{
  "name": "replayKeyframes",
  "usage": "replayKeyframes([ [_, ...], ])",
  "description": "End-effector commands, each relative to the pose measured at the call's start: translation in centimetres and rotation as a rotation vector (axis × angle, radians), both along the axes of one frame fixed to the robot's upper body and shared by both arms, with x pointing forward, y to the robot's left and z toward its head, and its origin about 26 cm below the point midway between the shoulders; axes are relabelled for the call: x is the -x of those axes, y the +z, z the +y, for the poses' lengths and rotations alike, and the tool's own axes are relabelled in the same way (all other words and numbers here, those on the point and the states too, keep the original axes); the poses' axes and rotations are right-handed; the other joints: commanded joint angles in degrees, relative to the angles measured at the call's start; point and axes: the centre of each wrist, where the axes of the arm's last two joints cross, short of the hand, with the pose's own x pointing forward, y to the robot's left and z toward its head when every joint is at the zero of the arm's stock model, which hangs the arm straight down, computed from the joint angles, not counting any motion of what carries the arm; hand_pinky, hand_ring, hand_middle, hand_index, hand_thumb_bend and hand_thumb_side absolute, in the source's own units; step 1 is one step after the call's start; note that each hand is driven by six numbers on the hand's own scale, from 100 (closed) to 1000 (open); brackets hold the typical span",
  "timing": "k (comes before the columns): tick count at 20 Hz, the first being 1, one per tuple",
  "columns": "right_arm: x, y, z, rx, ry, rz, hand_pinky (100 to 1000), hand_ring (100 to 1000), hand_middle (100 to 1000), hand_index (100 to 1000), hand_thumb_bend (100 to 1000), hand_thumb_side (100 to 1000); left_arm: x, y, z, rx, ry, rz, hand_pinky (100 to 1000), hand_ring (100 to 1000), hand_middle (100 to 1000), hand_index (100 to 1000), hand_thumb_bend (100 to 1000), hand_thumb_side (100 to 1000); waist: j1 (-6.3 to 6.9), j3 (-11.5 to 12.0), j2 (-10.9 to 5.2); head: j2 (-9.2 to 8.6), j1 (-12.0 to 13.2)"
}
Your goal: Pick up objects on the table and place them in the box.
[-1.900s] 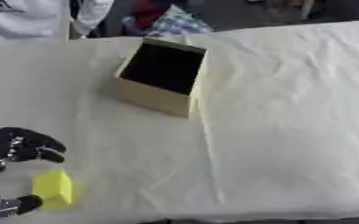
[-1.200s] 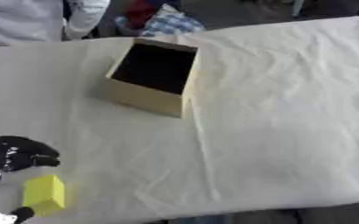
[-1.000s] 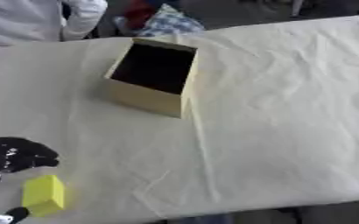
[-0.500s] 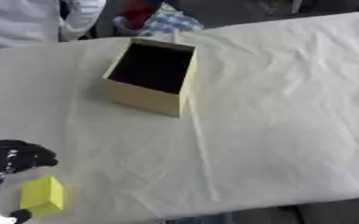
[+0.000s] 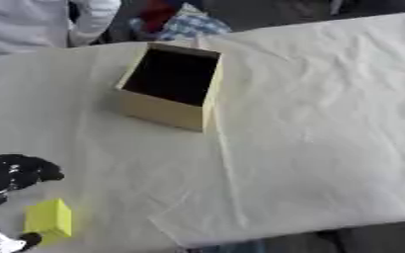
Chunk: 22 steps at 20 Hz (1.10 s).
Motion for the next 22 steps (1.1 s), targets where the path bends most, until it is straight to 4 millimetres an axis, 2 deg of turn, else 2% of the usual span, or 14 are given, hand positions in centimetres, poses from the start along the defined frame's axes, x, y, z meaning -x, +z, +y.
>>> replayKeyframes([
  [1, 0.0, 0.9, 0.0, 0.012, 0.008, -0.025, 597, 660, 518, 698, 100, 906, 0.0, 0.7, -0.1, -0.033, 0.011, -0.009, 980, 983, 938, 990, 429, 613, 0.09, -0.16, -0.45, 0.37, 0.32],
  [13, 0.0, 0.8, 0.1, 0.004, 0.011, -0.019, 596, 660, 516, 698, 100, 911, -0.6, -0.2, -0.1, -0.054, 0.083, -0.035, 978, 983, 937, 980, 456, 595, 0.15, -0.50, -0.23, 0.37, 0.53],
  [18, 0.0, 0.7, 0.2, -0.001, 0.013, -0.019, 596, 660, 515, 698, 100, 913, -0.6, -1.3, 0.2, -0.071, 0.108, 0.008, 979, 985, 938, 972, 462, 688, 0.13, -0.56, -0.13, 0.37, 0.68],
  [22, 0.0, 0.8, 0.2, -0.002, 0.013, -0.020, 596, 660, 516, 698, 100, 913, -0.7, -1.9, 0.3, -0.092, 0.119, 0.037, 977, 984, 934, 960, 462, 687, 0.15, -0.63, -0.08, 0.37, 0.57],
])
